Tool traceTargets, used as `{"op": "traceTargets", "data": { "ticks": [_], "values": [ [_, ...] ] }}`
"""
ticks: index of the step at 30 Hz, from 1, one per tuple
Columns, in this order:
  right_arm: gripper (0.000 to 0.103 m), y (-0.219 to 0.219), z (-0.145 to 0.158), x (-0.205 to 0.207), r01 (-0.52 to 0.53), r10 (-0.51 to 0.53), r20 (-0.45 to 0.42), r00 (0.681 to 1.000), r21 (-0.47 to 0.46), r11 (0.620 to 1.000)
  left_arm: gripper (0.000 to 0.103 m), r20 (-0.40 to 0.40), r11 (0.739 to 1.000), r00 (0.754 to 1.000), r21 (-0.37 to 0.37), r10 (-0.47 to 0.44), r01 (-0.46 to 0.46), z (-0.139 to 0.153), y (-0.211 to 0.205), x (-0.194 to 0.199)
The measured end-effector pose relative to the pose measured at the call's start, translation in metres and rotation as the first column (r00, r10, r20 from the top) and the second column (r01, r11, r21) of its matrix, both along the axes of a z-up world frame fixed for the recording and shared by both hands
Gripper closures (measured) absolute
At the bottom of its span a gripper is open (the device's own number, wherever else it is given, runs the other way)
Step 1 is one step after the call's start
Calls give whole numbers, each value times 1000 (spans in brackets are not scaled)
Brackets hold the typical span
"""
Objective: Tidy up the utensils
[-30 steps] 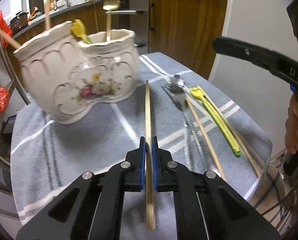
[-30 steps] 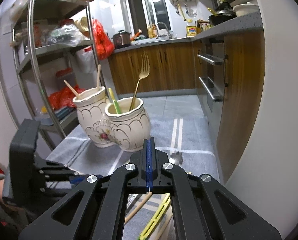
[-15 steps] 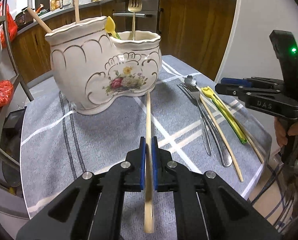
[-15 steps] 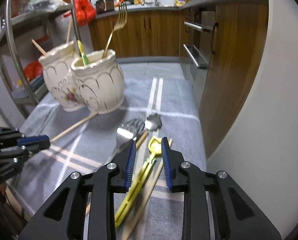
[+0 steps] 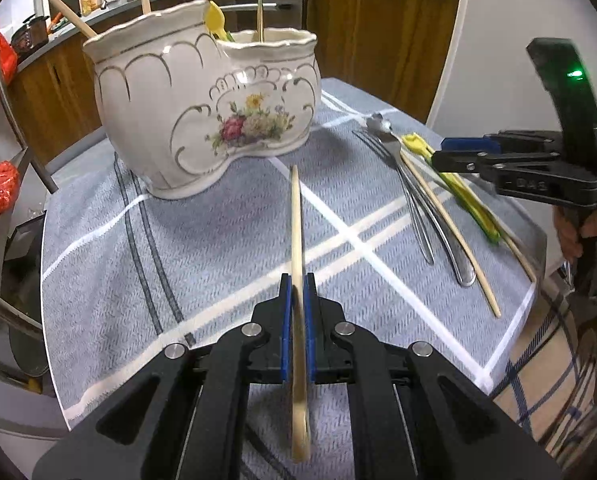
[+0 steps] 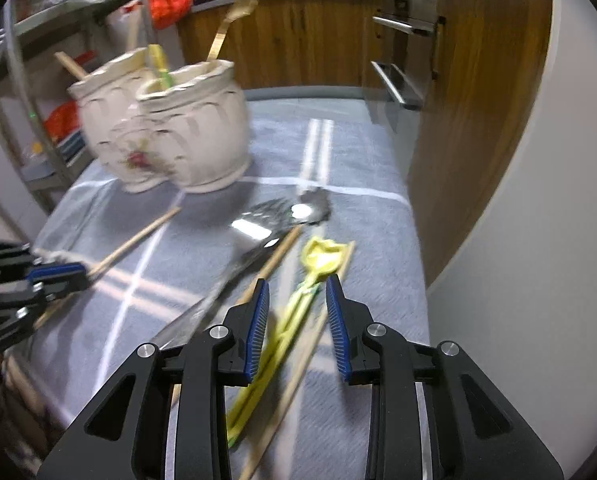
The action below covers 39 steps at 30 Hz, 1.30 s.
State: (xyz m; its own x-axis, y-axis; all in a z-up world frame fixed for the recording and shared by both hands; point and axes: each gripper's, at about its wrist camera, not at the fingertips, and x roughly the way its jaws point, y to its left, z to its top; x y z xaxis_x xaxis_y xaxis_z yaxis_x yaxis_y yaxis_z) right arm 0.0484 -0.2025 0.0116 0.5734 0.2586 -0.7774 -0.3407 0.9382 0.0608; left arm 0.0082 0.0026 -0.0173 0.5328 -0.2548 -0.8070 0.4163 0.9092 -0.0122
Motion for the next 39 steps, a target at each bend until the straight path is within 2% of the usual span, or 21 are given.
{"op": "traceTargets", "data": {
  "ticks": [6, 11, 17, 21, 24, 29, 34, 39],
  "values": [
    [82, -1, -7, 2, 3, -2, -42, 999, 19, 1000, 97, -5, 1000, 1000, 8, -5, 5, -2, -1, 3],
    [83, 2, -11, 9, 26, -25, -70, 997, 3, 1000, 97, -14, 999, 1000, 30, -16, 17, -1, -6, 6],
    [89, 4, -12, 16, 42, -41, -63, 997, 17, 999, 97, -31, 998, 999, 51, -23, 25, 0, -13, 17],
    [92, 0, -5, 9, 45, -42, -36, 998, 63, 997, 97, -13, 999, 999, 29, -37, 38, 3, -9, 15],
    [92, -3, 7, 3, 34, -35, 3, 999, 101, 994, 97, 39, 998, 998, -36, -43, 45, 13, 0, 9],
    [92, -1, 32, -3, -13, -9, 105, 994, 215, 977, 97, 192, 986, 981, -163, -9, 41, 38, 22, -3],
    [92, 16, 61, 2, -87, 24, 215, 976, 292, 952, 97, 347, 967, 934, -256, 82, 10, 62, 39, -8],
    [92, 33, 86, 22, -146, 36, 296, 954, 359, 922, 97, 448, 962, 885, -273, 128, -1, 87, 46, 0]
  ]
}}
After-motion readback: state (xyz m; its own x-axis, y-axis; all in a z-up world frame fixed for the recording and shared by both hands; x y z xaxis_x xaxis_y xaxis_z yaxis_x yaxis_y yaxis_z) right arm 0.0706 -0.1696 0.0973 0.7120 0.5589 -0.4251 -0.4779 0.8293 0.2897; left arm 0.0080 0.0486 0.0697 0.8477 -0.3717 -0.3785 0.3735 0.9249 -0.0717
